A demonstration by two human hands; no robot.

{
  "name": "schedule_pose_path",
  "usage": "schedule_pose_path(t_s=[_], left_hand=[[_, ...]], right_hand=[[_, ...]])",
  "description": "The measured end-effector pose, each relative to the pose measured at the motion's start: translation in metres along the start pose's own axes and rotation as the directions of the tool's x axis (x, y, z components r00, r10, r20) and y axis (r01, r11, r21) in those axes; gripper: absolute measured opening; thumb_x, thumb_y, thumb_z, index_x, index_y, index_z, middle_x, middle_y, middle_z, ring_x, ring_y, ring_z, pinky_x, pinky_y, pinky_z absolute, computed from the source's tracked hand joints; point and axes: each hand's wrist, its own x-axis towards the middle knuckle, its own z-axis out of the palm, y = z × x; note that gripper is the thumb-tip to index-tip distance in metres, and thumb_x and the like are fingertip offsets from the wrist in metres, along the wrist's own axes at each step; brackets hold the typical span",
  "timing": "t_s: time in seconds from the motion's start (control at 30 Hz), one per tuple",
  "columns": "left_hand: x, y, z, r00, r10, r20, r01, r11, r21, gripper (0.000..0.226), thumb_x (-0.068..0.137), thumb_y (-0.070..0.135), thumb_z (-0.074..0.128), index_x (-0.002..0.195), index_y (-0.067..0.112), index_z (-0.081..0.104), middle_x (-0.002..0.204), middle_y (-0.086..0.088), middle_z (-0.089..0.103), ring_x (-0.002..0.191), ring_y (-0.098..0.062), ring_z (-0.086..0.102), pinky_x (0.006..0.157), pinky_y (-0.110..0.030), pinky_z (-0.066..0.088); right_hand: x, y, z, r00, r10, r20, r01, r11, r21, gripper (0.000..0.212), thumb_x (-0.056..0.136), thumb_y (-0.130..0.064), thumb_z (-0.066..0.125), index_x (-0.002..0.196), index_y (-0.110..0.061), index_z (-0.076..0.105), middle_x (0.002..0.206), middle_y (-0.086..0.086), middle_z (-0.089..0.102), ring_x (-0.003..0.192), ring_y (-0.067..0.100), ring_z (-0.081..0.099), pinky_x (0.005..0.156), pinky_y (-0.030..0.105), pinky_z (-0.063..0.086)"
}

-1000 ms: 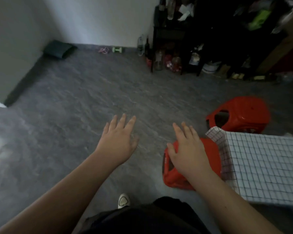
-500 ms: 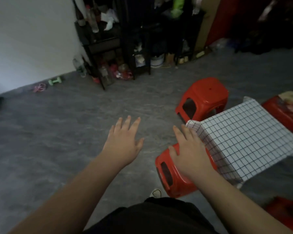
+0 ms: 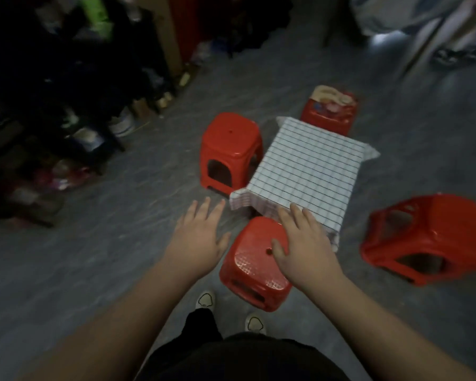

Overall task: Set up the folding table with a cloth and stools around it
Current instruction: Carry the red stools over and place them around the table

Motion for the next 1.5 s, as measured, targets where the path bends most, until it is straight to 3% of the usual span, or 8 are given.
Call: schedule_pose_path(t_s=[0.2,0.43,0.63,0.73,0.87,1.03,1.27,1.5], left_hand=[[0.058,0.001,-0.005,0.948,0.301,0.106,-0.305,0.952,0.025,0.075,0.097,0.053,0.043,0.159,0.027,0.011,0.166,-0.009,0.014,0.152,-0.031,0.010,0.121,-0.050,0.019],[0.101,0.008,0.003,0.843,0.500,0.199,-0.515,0.857,0.027,0.074,0.097,0.052,0.042,0.159,0.024,0.011,0.166,-0.010,0.012,0.153,-0.029,0.007,0.122,-0.048,0.016],[0.122,0.012,0.054,0.840,0.454,0.298,-0.487,0.872,0.047,0.074,0.098,0.051,0.044,0.159,0.025,0.011,0.166,-0.010,0.014,0.152,-0.029,0.010,0.121,-0.049,0.020],[0.140,0.010,0.103,0.835,0.423,0.352,-0.472,0.879,0.062,0.073,0.100,0.051,0.041,0.160,0.026,0.008,0.167,-0.010,0.010,0.152,-0.031,0.009,0.123,-0.048,0.015],[0.169,0.001,0.186,0.830,0.385,0.404,-0.444,0.894,0.062,0.071,0.098,0.051,0.040,0.159,0.027,0.010,0.166,-0.012,0.012,0.152,-0.033,0.011,0.121,-0.052,0.017],[0.207,-0.021,0.298,0.825,0.292,0.483,-0.343,0.939,0.019,0.074,0.096,0.044,0.049,0.158,0.030,0.011,0.166,-0.012,0.008,0.152,-0.033,0.007,0.121,-0.052,0.019],[0.229,-0.049,0.410,0.835,0.166,0.525,-0.202,0.979,0.012,0.089,0.093,0.050,0.056,0.157,0.037,-0.005,0.167,-0.006,-0.010,0.150,-0.042,0.002,0.120,-0.056,0.020],[0.216,-0.067,0.439,0.857,0.161,0.489,-0.179,0.984,-0.009,0.106,0.084,0.050,0.071,0.154,0.046,-0.008,0.160,0.010,-0.030,0.148,-0.048,0.001,0.117,-0.061,0.025]], right_hand=[[-0.009,-0.016,0.009,0.956,0.289,-0.048,-0.284,0.955,0.087,0.073,0.095,-0.046,0.047,0.159,-0.027,0.018,0.166,0.004,0.018,0.153,0.024,0.011,0.122,0.050,0.019],[-0.013,-0.035,0.032,0.858,0.503,-0.099,-0.482,0.857,0.180,0.071,0.095,-0.043,0.051,0.158,-0.024,0.025,0.164,0.005,0.024,0.151,0.024,0.016,0.120,0.048,0.023],[-0.002,-0.004,0.073,0.821,0.571,-0.012,-0.555,0.803,0.219,0.072,0.096,-0.043,0.050,0.158,-0.025,0.020,0.165,0.006,0.020,0.151,0.026,0.015,0.122,0.043,0.020],[0.013,0.025,0.111,0.813,0.582,0.026,-0.571,0.787,0.236,0.071,0.095,-0.042,0.049,0.157,-0.024,0.021,0.165,0.008,0.019,0.150,0.028,0.018,0.122,0.044,0.021],[0.041,0.067,0.182,0.796,0.596,0.102,-0.602,0.765,0.228,0.069,0.094,-0.040,0.046,0.157,-0.024,0.023,0.164,0.009,0.023,0.150,0.029,0.020,0.120,0.049,0.024],[0.071,0.120,0.289,0.763,0.629,0.145,-0.645,0.734,0.211,0.068,0.092,-0.038,0.053,0.154,-0.023,0.030,0.159,0.009,0.032,0.146,0.029,0.026,0.118,0.046,0.027],[0.092,0.168,0.404,0.730,0.625,0.277,-0.681,0.701,0.213,0.079,0.096,-0.050,0.051,0.159,-0.032,0.009,0.168,0.000,-0.001,0.152,0.036,0.003,0.119,0.054,0.021],[0.083,0.163,0.433,0.726,0.630,0.277,-0.684,0.701,0.202,0.101,0.088,-0.052,0.065,0.158,-0.036,-0.005,0.165,-0.006,-0.017,0.149,0.041,-0.005,0.117,0.058,0.021]])
